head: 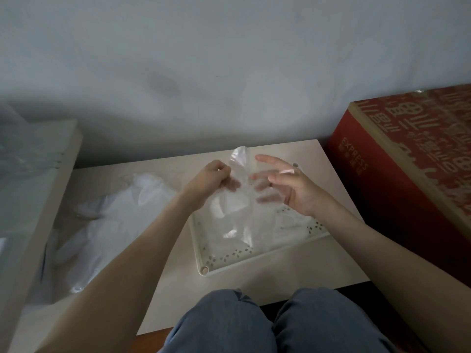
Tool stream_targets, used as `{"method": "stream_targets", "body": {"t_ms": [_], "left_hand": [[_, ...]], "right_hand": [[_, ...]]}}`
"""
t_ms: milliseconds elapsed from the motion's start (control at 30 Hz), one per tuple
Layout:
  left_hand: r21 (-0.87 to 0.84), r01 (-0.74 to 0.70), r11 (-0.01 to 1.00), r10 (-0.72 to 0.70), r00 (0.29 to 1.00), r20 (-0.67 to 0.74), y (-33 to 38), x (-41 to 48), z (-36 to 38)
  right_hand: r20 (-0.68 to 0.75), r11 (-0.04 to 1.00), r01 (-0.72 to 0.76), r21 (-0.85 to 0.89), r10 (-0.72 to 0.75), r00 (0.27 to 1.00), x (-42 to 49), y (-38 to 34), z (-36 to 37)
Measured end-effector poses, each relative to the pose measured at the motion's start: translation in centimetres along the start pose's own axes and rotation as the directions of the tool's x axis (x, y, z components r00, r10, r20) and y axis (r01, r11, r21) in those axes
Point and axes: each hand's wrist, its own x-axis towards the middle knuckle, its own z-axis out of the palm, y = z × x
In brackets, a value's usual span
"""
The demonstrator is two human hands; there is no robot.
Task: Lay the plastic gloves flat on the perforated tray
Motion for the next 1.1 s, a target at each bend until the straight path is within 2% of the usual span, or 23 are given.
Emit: {"method": "stream_targets", "body": {"t_ms": [67,167,333,400,500,600,700,767,933,1100], "left_hand": [[0.170,-0.090,0.981,0.106,0.991,-0.086,-0.1,-0.4,-0.1],[0.331,-0.178,0.927,0.219,0.971,-0.092,0.1,-1.1,-0.1],[0.496,-0.218,0.840,0.270,0.962,-0.034,0.3,-2.0,0.4],[0.538,-0.240,0.808,0.285,0.959,0.000,0.3,-2.1,0.6],[0.610,-0.262,0.747,0.316,0.949,0.022,0.3,-1.9,0.6],[0.666,-0.236,0.708,0.315,0.949,0.001,0.4,-1.7,0.4],[0.648,-0.188,0.739,0.289,0.956,-0.052,0.3,-1.8,0.3],[0.607,-0.171,0.776,0.270,0.960,-0.073,0.2,-1.9,0.1],[0.526,-0.152,0.837,0.199,0.979,-0.034,-0.3,-2.2,-0.5],[0.482,-0.162,0.861,0.192,0.981,-0.013,-0.6,-2.2,-0.8]], "right_hand": [[-0.053,0.997,-0.067,-0.046,0.064,0.997,0.0,-0.2,-0.2],[-0.177,0.976,-0.170,-0.133,0.146,0.973,0.4,-0.6,-0.6],[-0.121,0.895,-0.240,-0.376,0.210,0.970,1.5,-0.7,0.4],[-0.035,0.890,-0.244,-0.386,0.250,0.968,2.0,-0.6,1.1],[0.095,0.943,-0.204,-0.262,0.235,0.967,2.4,-0.6,1.8],[0.069,0.963,-0.161,-0.216,0.179,0.981,2.7,-0.4,2.0],[-0.073,0.956,-0.120,-0.268,0.104,0.992,2.9,-0.1,2.0],[-0.146,0.964,-0.111,-0.242,0.077,0.986,3.0,-0.2,2.0],[-0.196,0.973,-0.075,-0.220,0.031,0.980,3.2,-0.2,1.4],[-0.202,0.973,-0.035,-0.227,-0.012,0.979,2.9,-0.3,0.6]]}}
